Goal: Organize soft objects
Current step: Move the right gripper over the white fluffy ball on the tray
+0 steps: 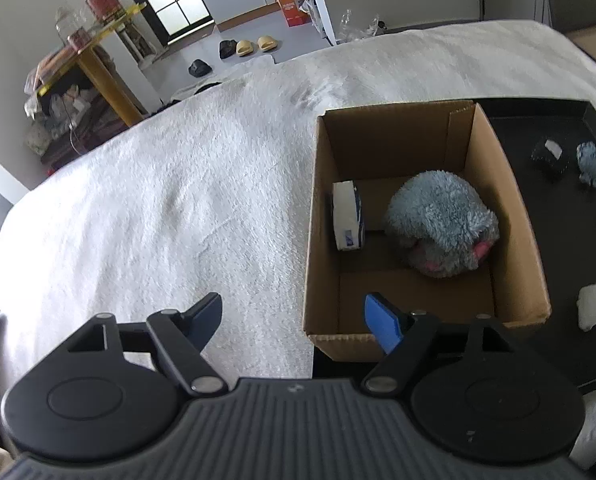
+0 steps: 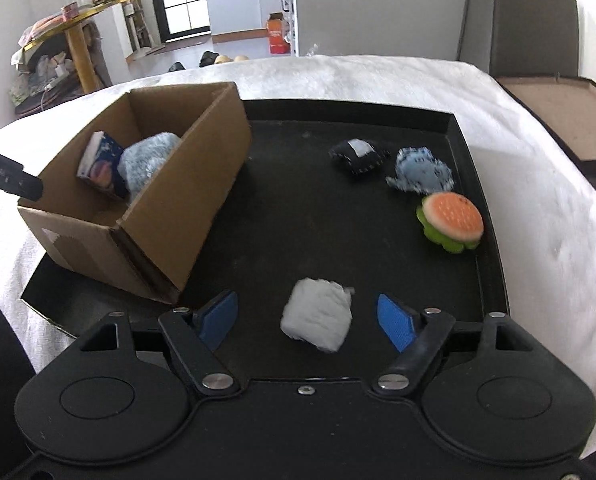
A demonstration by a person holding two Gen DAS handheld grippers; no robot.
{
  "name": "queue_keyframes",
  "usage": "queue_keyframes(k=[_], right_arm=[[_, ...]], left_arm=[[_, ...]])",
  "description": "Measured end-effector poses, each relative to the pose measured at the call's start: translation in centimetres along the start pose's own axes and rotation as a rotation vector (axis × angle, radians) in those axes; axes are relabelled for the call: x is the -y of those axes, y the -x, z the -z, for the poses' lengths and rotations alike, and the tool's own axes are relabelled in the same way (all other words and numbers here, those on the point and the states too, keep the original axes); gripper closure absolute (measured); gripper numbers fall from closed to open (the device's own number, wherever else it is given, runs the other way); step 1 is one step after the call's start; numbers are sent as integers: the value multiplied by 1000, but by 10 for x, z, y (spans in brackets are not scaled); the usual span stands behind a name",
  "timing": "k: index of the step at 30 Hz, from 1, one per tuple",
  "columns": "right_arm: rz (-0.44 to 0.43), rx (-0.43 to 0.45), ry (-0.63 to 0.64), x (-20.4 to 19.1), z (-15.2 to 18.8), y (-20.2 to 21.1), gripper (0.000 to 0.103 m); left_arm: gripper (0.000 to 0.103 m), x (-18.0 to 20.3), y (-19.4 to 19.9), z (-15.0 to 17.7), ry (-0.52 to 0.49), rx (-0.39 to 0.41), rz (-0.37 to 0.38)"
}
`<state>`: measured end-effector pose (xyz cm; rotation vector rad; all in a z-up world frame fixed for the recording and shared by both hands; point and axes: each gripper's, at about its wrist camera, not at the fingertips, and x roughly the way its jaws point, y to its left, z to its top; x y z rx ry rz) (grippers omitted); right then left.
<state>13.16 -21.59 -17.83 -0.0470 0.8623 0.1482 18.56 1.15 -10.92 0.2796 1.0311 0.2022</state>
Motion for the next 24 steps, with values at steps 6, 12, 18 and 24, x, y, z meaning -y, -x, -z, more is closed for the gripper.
queue_keyframes(k=[6, 12, 18, 24], right_arm=[[-7, -20, -60, 10, 8, -9, 21], [0, -46, -110, 16, 12, -22, 21], [11, -59, -107, 17, 8, -29, 20], [19, -61, -117, 21, 5, -39, 23]], left_arm=[[24, 11, 0, 1, -58, 0, -53], [24, 19, -5, -3, -86, -20, -76], [24, 24, -13, -7, -95, -55, -76], [24, 27, -13, -8, -100, -57, -96]])
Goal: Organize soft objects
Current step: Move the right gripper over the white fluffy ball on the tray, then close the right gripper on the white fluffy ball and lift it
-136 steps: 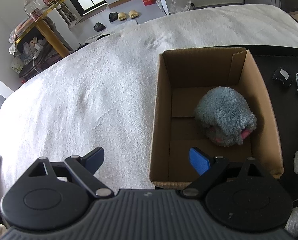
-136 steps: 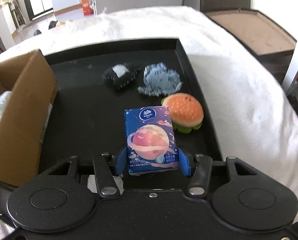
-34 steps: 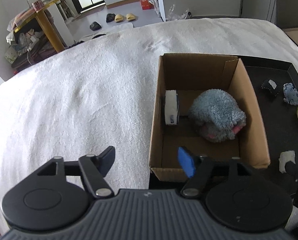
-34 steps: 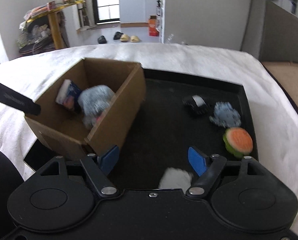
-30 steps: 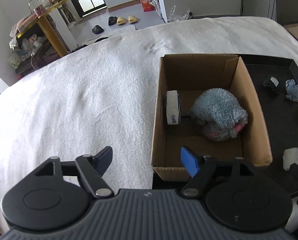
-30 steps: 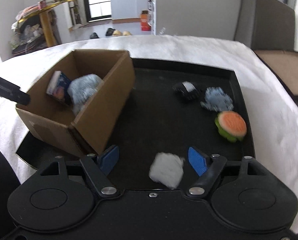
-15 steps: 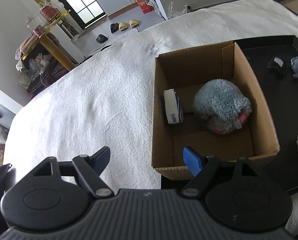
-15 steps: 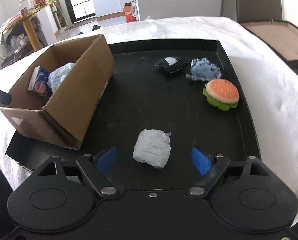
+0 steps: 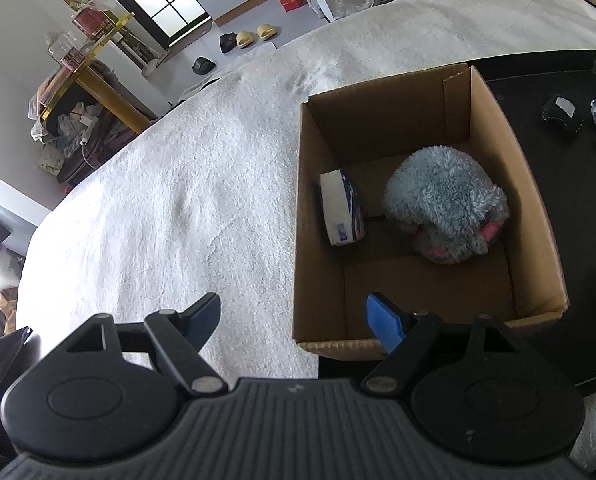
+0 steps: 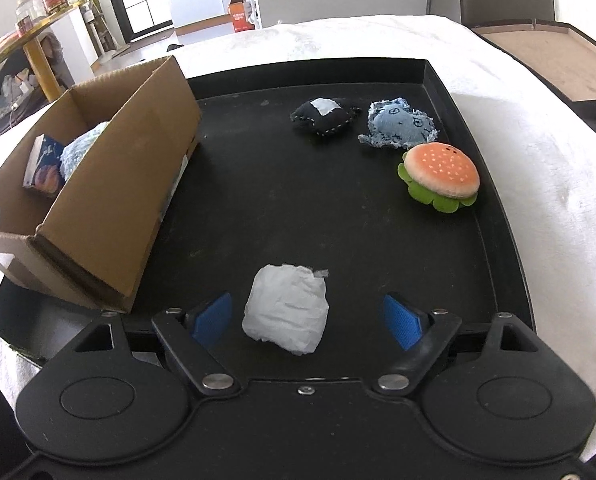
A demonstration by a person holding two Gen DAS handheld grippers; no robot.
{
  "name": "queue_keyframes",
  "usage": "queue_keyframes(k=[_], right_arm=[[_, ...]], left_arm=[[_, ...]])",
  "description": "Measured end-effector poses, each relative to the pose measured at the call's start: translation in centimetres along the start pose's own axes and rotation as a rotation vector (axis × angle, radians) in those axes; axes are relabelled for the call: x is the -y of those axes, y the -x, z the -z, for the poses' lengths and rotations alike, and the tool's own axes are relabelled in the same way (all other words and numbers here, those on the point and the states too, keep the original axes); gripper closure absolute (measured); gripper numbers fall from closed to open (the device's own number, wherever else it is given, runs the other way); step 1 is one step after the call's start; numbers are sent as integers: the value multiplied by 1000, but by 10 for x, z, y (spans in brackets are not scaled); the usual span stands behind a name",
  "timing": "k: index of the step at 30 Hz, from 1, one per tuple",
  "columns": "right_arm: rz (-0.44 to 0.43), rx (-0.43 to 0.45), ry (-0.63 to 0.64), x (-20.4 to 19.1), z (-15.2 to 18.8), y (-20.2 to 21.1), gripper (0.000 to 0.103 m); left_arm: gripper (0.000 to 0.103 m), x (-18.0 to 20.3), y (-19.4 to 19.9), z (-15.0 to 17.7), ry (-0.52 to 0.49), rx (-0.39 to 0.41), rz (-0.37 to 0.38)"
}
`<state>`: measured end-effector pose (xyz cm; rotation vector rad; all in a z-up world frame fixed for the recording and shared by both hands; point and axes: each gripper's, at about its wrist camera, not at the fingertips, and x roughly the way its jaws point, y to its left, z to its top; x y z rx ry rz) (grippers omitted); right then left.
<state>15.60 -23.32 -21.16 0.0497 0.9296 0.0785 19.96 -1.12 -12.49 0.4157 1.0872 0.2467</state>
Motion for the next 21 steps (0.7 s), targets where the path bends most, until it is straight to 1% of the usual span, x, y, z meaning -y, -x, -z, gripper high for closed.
queue_keyframes(k=[3, 4, 6, 10, 21], right_arm=[[3, -24, 21, 1, 0, -3, 57], [2, -31, 14, 2, 0, -4, 58], [-8, -18, 6, 5, -1, -1, 58], [-15, 11, 35, 3, -6, 8, 58], [-15, 103, 61, -10, -32, 36, 58]], left_arm=[[24, -1, 0, -1, 11, -6, 3], [24, -2, 0, -1, 15, -6, 5], [24, -4, 2, 0, 25, -3, 8], [24, -7, 3, 1, 38, 3, 16], [24, -20, 5, 5, 98, 18, 70]])
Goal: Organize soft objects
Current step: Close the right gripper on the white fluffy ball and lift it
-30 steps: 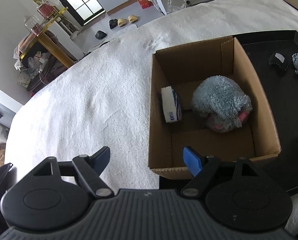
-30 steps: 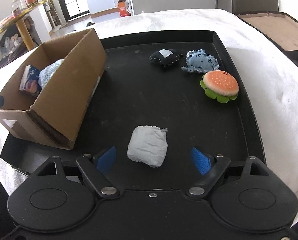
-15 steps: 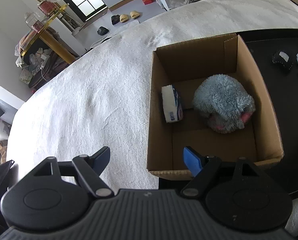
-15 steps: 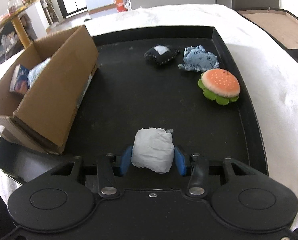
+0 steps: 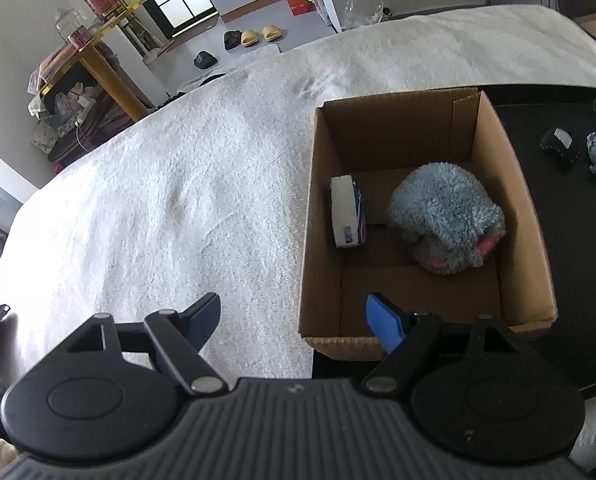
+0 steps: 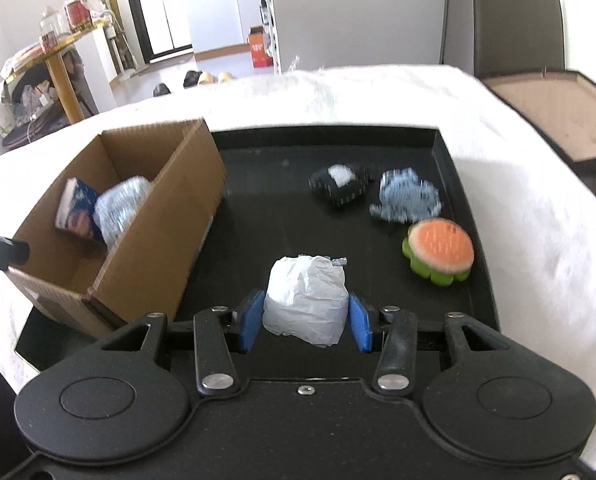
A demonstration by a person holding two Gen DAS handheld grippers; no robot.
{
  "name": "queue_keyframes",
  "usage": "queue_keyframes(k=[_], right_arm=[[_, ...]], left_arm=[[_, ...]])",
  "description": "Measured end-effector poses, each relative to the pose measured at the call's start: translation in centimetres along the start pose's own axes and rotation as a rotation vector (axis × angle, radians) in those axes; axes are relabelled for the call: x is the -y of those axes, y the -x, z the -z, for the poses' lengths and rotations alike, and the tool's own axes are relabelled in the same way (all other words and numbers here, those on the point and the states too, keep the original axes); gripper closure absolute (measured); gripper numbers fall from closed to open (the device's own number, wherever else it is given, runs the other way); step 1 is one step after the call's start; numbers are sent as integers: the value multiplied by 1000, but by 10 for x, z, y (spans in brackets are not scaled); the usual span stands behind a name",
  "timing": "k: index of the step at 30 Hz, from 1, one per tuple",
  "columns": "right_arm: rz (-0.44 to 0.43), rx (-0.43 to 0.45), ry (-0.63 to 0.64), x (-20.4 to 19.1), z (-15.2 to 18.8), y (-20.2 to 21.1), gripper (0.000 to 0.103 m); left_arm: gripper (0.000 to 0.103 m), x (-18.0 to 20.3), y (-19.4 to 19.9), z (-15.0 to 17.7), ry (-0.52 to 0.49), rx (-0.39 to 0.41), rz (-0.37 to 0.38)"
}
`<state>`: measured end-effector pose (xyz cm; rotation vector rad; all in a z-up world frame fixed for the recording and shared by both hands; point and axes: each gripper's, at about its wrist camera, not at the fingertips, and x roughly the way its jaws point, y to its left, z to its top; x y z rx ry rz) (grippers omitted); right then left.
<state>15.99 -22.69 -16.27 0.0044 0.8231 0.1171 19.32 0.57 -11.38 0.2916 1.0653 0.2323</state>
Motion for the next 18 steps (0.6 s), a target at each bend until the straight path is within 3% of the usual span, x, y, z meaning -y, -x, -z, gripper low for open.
queue_keyframes(k=[18], right_arm=[[-15, 142, 104, -24, -37, 25, 58]], left_arm=[[24, -21, 0, 4, 94, 25, 109]])
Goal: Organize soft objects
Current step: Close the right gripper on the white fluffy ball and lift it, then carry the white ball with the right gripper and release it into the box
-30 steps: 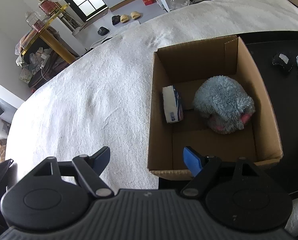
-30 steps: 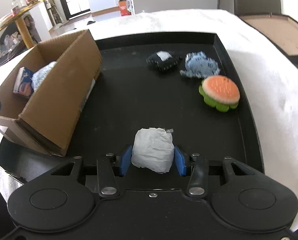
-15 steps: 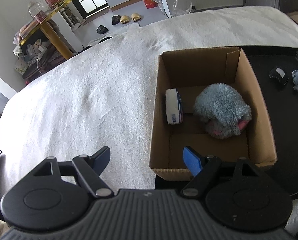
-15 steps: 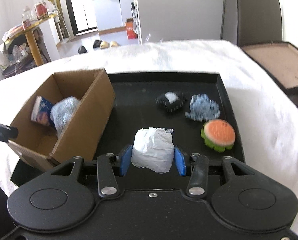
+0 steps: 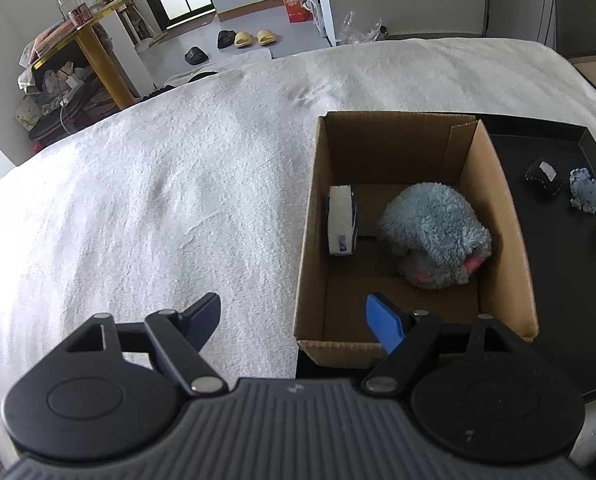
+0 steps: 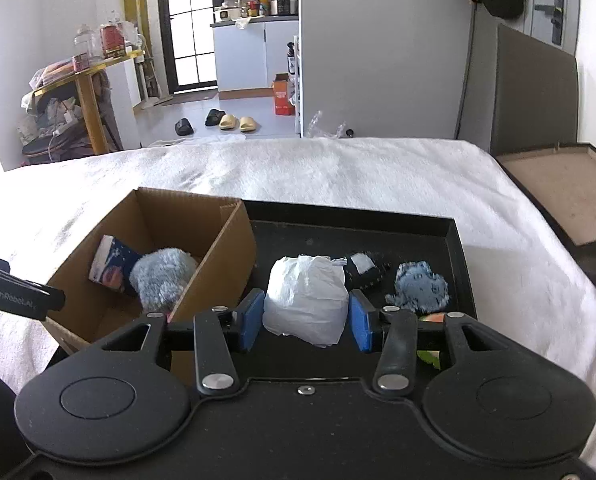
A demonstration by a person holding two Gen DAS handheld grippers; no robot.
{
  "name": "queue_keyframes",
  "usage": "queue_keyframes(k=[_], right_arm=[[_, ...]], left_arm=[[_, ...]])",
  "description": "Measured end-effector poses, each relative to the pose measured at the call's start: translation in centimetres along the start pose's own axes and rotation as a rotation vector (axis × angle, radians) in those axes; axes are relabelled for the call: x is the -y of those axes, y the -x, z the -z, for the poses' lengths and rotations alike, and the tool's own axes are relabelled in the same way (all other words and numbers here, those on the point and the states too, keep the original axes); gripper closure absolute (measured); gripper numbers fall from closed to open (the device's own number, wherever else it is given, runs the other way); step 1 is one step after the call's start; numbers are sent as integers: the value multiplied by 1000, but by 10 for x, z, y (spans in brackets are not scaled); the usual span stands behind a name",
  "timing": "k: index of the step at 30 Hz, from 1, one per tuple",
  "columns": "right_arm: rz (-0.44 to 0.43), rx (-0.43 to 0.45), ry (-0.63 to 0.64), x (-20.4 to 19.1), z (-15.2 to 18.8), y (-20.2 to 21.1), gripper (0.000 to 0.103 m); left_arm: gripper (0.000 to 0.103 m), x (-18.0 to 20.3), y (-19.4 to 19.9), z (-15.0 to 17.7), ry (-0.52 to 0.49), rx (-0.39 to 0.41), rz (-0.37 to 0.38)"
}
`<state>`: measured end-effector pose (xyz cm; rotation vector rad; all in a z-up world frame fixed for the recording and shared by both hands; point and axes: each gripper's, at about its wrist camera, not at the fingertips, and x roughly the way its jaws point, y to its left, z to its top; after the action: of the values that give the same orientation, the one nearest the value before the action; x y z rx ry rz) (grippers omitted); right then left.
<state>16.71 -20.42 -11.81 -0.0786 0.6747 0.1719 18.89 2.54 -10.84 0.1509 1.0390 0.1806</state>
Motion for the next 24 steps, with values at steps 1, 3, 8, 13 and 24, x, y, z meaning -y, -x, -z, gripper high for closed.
queue_keyframes(k=[1, 3, 8, 13, 24], right_arm=[[0, 2, 6, -2, -2, 0, 58], [-3, 8, 18, -5, -6, 0, 58], [-11, 21, 51, -16, -15, 1, 58], [-27, 27, 98, -31, -21, 0, 58], [-53, 30, 237, -68, -39, -14, 58]], left_arm=[[24, -1, 0, 0, 5, 1, 4], [24, -3, -1, 0, 17, 0, 14], [25, -7, -3, 0, 38, -5, 27], [27, -11, -4, 0, 56, 3, 29], [28, -20, -20, -3, 96, -26, 78]])
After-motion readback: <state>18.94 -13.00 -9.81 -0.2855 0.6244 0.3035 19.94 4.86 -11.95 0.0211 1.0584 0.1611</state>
